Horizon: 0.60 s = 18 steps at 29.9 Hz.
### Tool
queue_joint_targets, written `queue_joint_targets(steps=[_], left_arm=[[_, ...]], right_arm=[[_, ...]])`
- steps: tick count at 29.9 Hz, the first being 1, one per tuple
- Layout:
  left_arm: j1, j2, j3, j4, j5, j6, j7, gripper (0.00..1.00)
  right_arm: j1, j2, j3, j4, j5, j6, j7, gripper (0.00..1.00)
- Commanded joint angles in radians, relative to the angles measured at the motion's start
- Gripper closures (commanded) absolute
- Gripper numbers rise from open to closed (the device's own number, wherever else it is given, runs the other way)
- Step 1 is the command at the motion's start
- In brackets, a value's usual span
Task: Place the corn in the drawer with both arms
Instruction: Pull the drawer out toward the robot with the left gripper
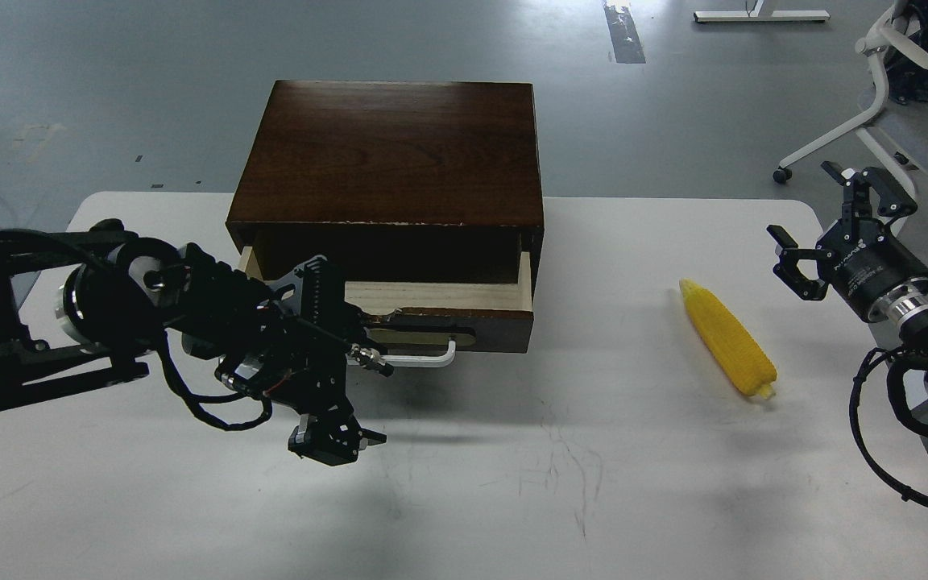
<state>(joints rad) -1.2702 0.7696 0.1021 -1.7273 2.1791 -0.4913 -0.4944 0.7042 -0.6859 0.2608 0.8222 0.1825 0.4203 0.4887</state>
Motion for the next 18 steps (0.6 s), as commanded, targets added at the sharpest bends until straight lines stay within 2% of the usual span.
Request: queue_joint_targets(steps=[1,18], left_arm=[[-0.001,0.0,-0.007,0.008,0.003,0.003,0.006,0.02],[-0.009,-0.006,-0.028,0.006,0.003,0.003,0.006,0.02]], right_arm=[[0.0,0.0,0.0,0.0,0.0,0.0,0.0,0.0],[0.0,0.0,-0.002,0.0,0.0,0.0,0.0,0.0]])
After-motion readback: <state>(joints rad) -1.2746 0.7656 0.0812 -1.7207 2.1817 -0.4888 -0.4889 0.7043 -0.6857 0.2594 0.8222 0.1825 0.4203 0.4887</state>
